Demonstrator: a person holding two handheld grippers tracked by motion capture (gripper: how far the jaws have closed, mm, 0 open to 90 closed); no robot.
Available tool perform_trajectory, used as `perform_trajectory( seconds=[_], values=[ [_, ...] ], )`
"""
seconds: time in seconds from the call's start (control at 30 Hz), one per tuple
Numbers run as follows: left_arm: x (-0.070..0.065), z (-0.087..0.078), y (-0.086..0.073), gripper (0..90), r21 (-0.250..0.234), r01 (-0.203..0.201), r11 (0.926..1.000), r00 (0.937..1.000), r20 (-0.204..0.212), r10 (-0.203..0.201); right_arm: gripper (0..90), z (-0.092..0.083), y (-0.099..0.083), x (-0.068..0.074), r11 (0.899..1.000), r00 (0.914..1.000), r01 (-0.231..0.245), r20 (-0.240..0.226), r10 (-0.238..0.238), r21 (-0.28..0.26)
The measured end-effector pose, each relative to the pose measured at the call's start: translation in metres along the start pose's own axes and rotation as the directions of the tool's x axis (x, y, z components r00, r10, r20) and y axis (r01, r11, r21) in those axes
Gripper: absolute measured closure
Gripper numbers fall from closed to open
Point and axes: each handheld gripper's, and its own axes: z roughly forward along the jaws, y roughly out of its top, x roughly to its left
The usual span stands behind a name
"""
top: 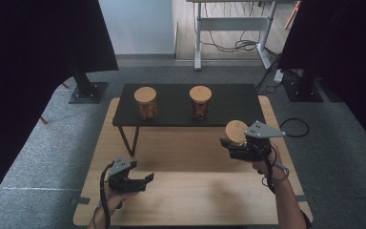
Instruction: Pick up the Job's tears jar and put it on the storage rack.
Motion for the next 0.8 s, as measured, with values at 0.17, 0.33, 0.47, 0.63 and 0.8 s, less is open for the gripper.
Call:
perform_trajectory(
  seconds=[0.17,0.33,0.47,0.63,0.8],
  values=[
    [0.000,0.000,0.000,9.2,-0.001,0.001,1.0000,1.0000,0.000,-0.001,24.4,0.000,0.003,-0.001,1.000,1.0000,0.002,0.003,-0.002,0.000],
    [0.001,0.000,0.000,9.2,0.000,0.001,1.0000,1.0000,0.001,-0.001,24.4,0.001,0.006,-0.002,1.000,1.0000,0.002,0.004,-0.002,-0.002],
    [0.001,-0.001,-0.001,9.2,-0.001,0.003,1.0000,1.0000,-0.001,-0.003,24.4,0.001,0.009,-0.003,1.000,1.0000,0.006,0.007,-0.006,-0.004],
    [0.002,-0.002,-0.001,9.2,-0.002,0.004,1.0000,1.0000,-0.004,-0.004,24.4,0.001,0.012,-0.004,1.000,0.9999,0.008,0.012,-0.008,0.000],
    [0.000,0.000,0.000,9.3,0.000,0.000,1.0000,1.0000,-0.002,0.000,24.4,0.001,0.015,-0.006,1.000,0.9998,0.009,0.017,-0.009,0.002]
  ],
)
